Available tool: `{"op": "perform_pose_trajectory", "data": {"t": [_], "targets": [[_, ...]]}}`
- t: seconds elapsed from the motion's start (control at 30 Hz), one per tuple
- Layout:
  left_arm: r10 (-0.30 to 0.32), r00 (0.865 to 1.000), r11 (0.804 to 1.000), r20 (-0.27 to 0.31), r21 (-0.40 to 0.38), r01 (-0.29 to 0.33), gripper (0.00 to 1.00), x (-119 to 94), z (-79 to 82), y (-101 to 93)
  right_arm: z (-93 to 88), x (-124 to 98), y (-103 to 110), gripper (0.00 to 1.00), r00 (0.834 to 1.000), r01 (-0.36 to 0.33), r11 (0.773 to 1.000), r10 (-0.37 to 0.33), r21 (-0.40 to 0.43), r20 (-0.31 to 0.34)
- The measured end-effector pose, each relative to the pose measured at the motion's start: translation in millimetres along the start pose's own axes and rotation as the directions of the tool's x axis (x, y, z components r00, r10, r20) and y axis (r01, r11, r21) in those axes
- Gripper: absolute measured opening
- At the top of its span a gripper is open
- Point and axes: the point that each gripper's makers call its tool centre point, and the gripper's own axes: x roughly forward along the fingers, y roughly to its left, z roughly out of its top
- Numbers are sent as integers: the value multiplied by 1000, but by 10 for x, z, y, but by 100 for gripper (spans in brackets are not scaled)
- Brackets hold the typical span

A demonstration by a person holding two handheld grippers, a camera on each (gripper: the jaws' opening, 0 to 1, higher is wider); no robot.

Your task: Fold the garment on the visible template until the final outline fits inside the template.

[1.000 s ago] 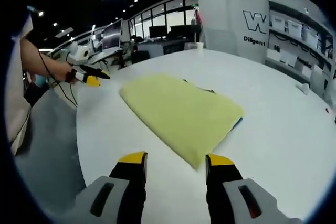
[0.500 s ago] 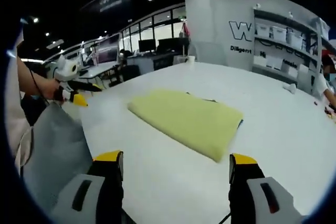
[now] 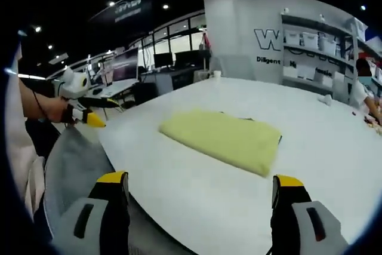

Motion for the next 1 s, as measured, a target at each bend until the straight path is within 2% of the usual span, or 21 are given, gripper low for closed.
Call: {"op": "perform_pose_trajectory", "data": {"t": [0.43,1.0], "targets": [[11,1000,1000,23,-21,-11,99,-17,-7,6,40,-70,-12,99,999,39,999,-39,-6,12],[4,998,1000,63,-23,-2,99,-53,23,-40,24,-54,8,99,999,36,999,-36,-8,4]]}}
